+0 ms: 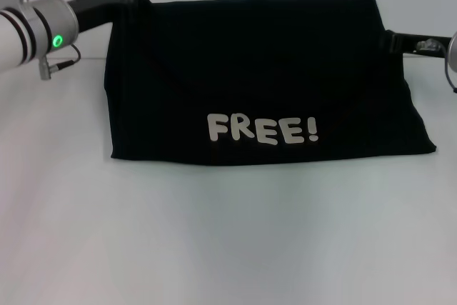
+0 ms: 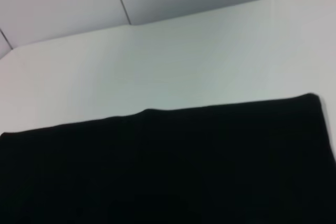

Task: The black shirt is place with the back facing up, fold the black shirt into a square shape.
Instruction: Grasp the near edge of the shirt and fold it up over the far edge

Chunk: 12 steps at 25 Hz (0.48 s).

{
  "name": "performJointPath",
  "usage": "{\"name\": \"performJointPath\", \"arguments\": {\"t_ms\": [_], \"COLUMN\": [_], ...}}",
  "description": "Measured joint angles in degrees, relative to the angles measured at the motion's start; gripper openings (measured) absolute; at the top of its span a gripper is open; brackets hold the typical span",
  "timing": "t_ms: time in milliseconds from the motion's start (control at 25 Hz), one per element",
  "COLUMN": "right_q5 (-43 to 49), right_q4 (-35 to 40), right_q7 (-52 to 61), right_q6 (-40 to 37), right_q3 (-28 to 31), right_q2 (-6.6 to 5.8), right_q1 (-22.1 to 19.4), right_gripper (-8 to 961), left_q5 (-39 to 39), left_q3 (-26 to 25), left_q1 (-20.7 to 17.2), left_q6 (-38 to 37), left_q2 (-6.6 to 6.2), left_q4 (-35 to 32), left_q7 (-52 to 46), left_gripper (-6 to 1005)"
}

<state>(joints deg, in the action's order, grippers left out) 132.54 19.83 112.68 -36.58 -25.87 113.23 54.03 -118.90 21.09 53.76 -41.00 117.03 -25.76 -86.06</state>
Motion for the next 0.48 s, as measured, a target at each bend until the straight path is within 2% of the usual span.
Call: {"name": "performJointPath", "arguments": {"t_ms": [280,480], "right_q5": [0.0,0.0], "right_q4": [-1.98,-0.94], "right_q7": [0.0,0.0], "right_q6": [1.39,2.27], "right_q3": [0.21,0.29], "right_q2": [1.43,2.47], "right_q1": [-0.36,-1.77], "right_gripper": [79,102], "left_q5": [-0.17,-0.24], "left_q3": [2.13,3.08], "left_q1": [-0.14,-0.32], "left_q6": [8.6,14.04], "left_q2": [1.48,2.97], "left_q4": [3.75,4.6], "left_q7": [2.89,5.83], "left_gripper": [103,105]}}
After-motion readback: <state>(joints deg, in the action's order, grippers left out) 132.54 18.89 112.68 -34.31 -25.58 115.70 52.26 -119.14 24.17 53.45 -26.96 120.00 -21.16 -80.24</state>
